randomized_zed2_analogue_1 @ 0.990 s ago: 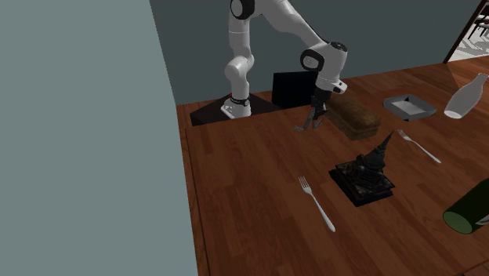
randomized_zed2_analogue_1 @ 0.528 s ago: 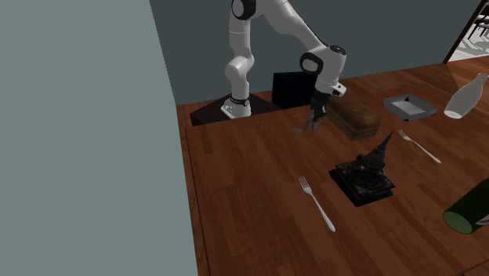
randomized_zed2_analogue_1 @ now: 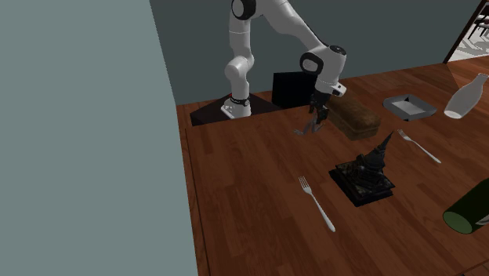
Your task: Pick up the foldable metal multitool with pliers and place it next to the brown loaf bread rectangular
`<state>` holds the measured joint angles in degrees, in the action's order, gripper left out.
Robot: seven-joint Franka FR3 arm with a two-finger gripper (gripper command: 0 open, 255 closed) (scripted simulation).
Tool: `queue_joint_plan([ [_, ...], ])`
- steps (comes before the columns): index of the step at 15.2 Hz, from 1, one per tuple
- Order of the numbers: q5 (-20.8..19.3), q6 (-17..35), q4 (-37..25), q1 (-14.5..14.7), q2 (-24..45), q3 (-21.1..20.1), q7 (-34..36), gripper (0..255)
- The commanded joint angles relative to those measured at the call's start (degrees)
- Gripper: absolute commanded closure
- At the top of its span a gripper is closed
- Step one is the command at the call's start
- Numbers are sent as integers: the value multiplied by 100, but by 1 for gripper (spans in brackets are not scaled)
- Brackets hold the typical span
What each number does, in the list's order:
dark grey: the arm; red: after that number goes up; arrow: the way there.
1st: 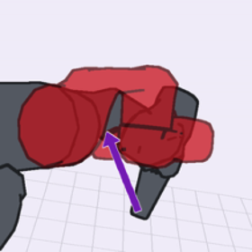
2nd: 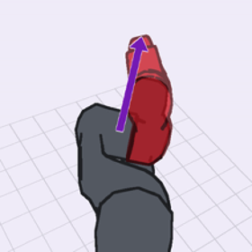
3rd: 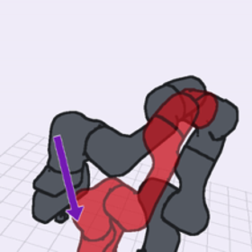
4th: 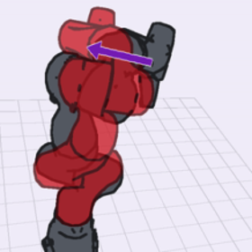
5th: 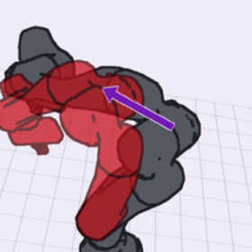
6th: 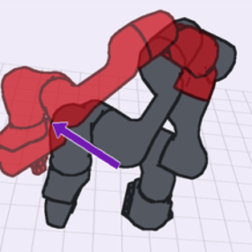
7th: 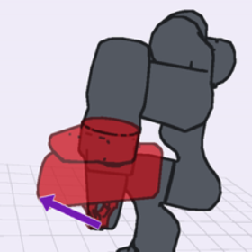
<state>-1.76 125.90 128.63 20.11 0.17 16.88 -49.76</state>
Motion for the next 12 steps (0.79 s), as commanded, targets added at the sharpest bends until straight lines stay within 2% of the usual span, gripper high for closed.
queue_joint_plan([
  [1,0,0,0,0,0,0,0,0],
  [5,-88,-732,-423,18,-320,-22,70,0],
  [12,-88,-732,-423,17,-320,-23,70,0],
])
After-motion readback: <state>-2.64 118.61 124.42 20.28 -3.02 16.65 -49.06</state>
